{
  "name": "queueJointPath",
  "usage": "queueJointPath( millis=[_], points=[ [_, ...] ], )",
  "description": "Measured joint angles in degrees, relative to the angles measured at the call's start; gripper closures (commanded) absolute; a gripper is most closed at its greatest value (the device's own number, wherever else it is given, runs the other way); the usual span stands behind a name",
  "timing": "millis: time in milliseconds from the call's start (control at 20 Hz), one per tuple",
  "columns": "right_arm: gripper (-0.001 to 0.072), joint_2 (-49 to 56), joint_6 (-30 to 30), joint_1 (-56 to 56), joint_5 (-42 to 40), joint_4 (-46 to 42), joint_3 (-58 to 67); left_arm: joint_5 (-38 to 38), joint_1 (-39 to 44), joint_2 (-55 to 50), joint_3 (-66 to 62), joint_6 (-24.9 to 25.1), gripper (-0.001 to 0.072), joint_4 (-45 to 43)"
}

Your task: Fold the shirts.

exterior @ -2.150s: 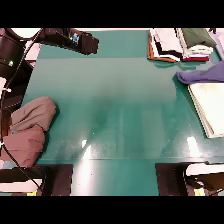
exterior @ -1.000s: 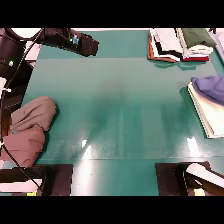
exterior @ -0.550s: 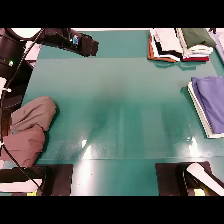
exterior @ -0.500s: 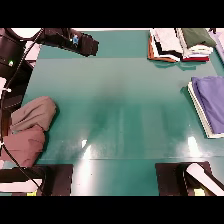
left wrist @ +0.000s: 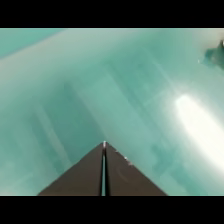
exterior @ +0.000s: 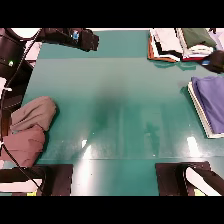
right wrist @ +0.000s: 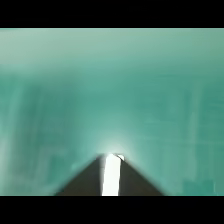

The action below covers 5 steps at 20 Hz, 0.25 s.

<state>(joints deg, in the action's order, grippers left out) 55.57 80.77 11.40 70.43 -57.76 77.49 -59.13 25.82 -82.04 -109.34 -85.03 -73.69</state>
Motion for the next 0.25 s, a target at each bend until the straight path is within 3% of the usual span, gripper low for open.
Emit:
queueJointPath(
  millis=[250],
  points=[
    [0.0691,2.67,-1.03,-11.91,-1.11,0.39,0.07,3.65,0.00,0.00,0.00,0.00,0.0684,0.02]
  ],
)
